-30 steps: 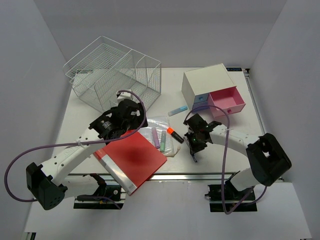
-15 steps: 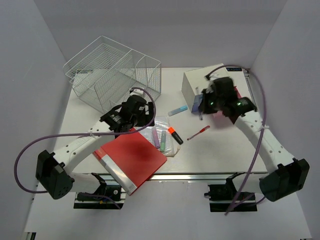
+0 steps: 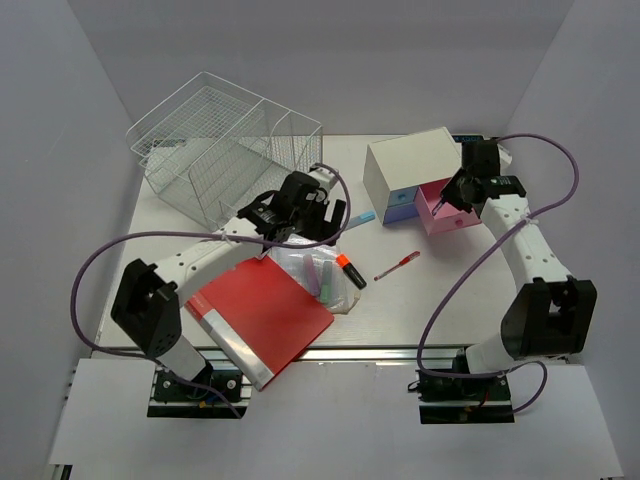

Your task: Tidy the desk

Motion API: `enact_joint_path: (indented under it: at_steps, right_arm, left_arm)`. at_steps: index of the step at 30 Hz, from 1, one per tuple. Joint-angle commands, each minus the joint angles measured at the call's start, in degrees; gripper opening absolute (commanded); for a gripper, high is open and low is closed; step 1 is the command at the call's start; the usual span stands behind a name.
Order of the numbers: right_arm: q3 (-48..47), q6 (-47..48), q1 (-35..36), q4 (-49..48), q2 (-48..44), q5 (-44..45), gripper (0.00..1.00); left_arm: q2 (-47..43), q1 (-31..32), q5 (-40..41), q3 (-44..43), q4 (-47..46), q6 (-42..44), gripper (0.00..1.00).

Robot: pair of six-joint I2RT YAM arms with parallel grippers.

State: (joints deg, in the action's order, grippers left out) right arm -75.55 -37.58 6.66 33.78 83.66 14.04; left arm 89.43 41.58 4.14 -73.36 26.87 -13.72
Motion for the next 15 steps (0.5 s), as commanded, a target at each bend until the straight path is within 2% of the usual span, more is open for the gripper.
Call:
enact_joint_path:
  at_steps: [1,7,9,10,11,15]
  right_arm:
    - [-1.9,-7.2,-0.6,-3.0,1.2,3.2,0.09]
    - [-1.0,-10.0,-1.2,-2.3,2.1,4.4,0.20]
    - [-1.3,-9.9,-1.2,-1.8,2.0,4.7,0.29]
    - [-1.5,-9.8,-1.2,-1.4,1.8,4.9,0.39]
    - [-2.1,-9.7,-1.2,-1.0,1.7,5.4,0.43]
    - [-3.3,-7.8,-1.4,-0.6,-0.1,5.3,0.51]
  left_arm:
    - [2.9,-0.2,-9.5,-3.6,-5.1,8.0,0.98]
    - [9.1,2.3,-13.2,-7.4,-6.1,15.7,0.98]
    - [10.9,5.0,-11.0,-9.3,-5.4,18.6,0.98]
    - [11.6,6.0,-10.1,-10.0,-4.8,19.6,0.98]
    - [12.3,8.0,-8.5,-11.4,-4.6,21.0,0.98]
    - [15.8,10.6,-7.7,-14.6,-4.2,22.9,0.98]
